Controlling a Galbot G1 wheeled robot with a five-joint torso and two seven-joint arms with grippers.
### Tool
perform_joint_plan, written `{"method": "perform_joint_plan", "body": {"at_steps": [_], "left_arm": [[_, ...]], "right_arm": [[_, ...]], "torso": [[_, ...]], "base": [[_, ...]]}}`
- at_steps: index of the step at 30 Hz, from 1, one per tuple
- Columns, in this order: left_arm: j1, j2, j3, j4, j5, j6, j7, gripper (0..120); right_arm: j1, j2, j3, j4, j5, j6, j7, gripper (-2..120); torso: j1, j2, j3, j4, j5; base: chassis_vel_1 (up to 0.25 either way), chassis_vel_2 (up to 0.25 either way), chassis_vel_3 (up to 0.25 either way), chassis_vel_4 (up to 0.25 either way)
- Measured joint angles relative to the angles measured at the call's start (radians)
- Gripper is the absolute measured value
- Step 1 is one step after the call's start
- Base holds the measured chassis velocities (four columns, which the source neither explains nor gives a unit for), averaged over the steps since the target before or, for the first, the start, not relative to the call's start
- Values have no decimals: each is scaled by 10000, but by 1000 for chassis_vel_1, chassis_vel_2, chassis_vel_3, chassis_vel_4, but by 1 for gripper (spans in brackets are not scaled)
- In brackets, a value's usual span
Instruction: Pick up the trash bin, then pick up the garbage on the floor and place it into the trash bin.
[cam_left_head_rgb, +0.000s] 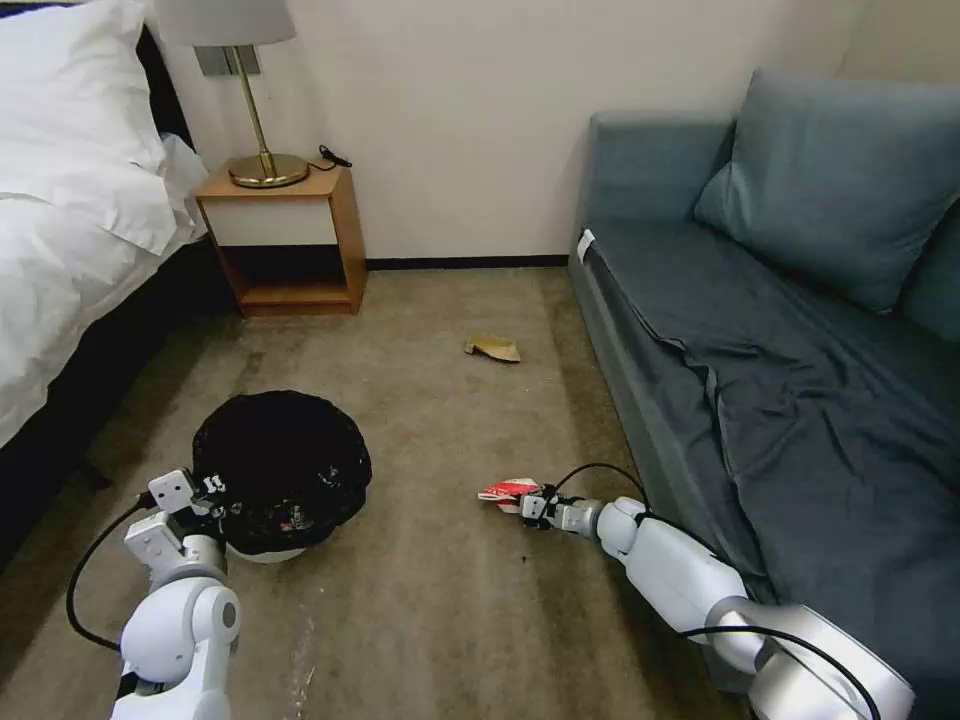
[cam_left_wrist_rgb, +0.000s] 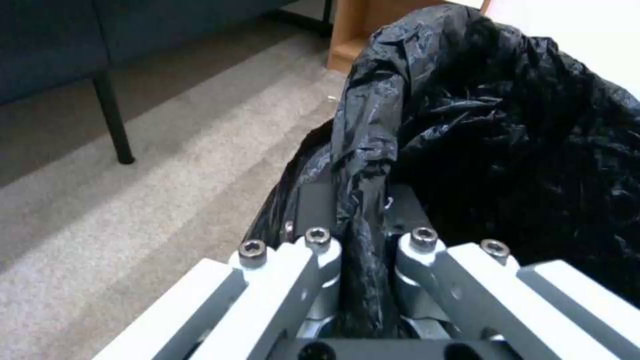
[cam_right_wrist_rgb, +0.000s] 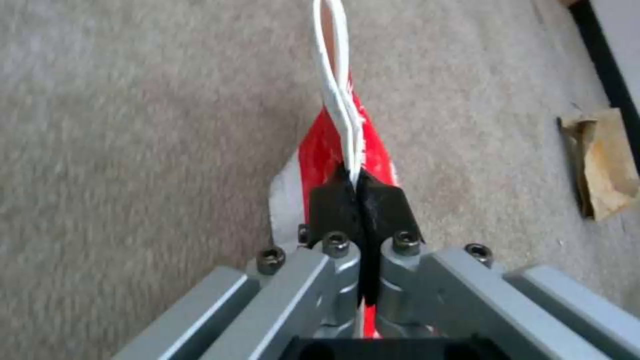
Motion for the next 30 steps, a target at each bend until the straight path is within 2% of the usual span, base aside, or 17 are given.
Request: {"method": "perform_joint_plan", "body": {"at_steps": [8, 11, 14, 18, 20, 24, 30], "left_arm": [[-58, -44, 74, 0, 25, 25, -17, 4], [-67, -41, 71, -15, 27, 30, -19, 4], [-65, -64, 95, -33, 45, 31, -20, 4], [-79, -90, 119, -33, 66, 32, -20, 4], [-90, -91, 109, -30, 68, 31, -18, 4], [-116, -88, 102, 20, 67, 32, -12, 4], [-232, -181, 200, 99, 140, 32, -37, 4]], "right_arm": [[-113, -60, -19, 967, 1338, -234, 424, 0], [-38, -83, -158, 1880, 2984, -529, 935, 0], [155, 46, -296, 2351, 3694, -457, 1453, 0], [427, 278, -528, 2759, 4021, -265, 2154, 0], [563, 470, -919, 3238, 4428, -221, 2802, 0], [737, 598, -1348, 4011, 4935, -383, 3093, 0], [1655, 763, -3189, 5974, 6163, -1007, 4140, 0]], "torso": [[0, -1, 0, -1, 0], [0, 0, 0, 0, 0], [0, 0, 0, 0, -1], [0, 0, 0, 1, -3], [0, -1, 0, 0, -2], [0, 0, 0, 1, -2], [0, 0, 0, 0, -2]], "base": [[0, 0, 0, 0], [0, 0, 0, 0], [0, 0, 0, 0], [0, 0, 0, 0], [0, 0, 0, 0], [0, 0, 0, 0], [0, 0, 0, 0]]}}
